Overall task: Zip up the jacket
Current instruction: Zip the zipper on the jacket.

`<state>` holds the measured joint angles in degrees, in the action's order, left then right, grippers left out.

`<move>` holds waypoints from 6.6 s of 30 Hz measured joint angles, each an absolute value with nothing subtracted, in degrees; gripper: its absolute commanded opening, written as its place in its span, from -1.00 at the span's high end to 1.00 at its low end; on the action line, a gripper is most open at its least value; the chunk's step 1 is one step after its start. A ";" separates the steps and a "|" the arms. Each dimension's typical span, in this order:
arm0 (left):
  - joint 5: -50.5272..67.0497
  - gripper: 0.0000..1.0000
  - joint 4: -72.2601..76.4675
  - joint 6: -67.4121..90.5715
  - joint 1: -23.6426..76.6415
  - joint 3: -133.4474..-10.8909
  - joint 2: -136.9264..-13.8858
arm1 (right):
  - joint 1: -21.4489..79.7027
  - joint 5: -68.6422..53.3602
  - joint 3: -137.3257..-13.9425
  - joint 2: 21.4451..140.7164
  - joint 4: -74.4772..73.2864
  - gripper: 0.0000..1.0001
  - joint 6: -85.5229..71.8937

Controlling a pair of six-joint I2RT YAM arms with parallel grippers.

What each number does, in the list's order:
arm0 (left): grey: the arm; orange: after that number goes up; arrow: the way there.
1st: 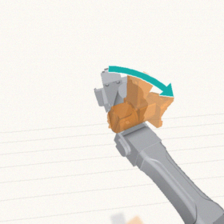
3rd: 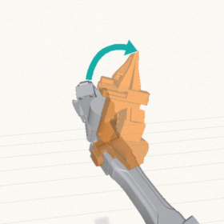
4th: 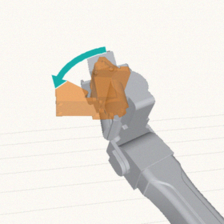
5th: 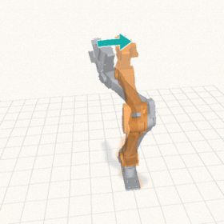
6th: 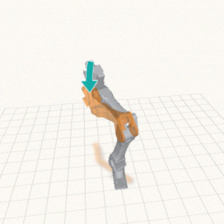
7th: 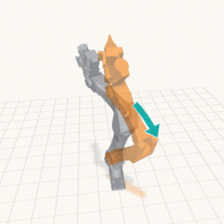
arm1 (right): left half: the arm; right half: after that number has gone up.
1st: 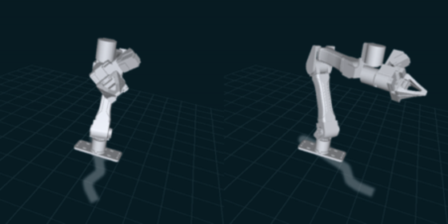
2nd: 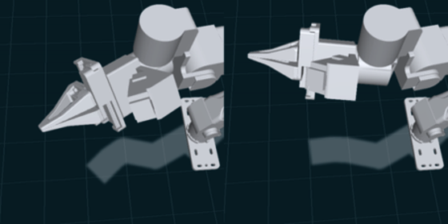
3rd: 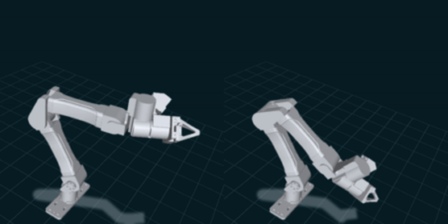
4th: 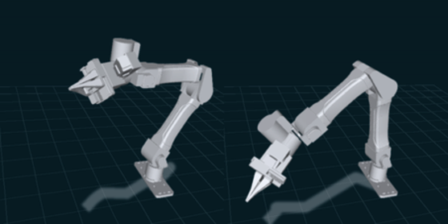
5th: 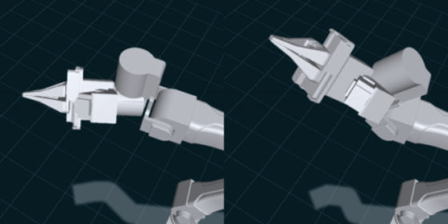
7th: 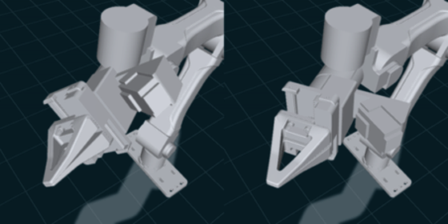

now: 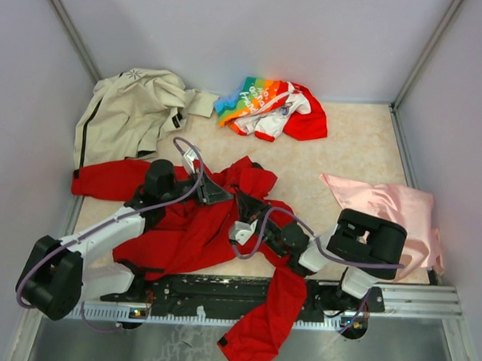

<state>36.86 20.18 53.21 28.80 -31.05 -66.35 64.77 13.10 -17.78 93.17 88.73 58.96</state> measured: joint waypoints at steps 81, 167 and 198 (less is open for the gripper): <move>-0.89 1.00 24.84 7.64 51.40 -22.65 -59.51 | 41.45 -26.52 -50.98 77.08 2.07 0.53 -20.16; -1.41 0.86 -2.07 15.14 38.46 -72.88 -88.20 | 12.21 -11.73 -73.60 81.62 -3.97 1.00 -15.00; 10.31 -0.71 5.48 23.09 37.65 -53.45 -73.52 | 7.73 -3.46 -41.28 58.06 -5.87 0.12 -18.61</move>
<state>10.31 5.48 23.09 37.65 -53.45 -73.52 7.73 -3.46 -41.28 58.06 -5.87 -18.61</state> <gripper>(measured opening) 0.780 0.340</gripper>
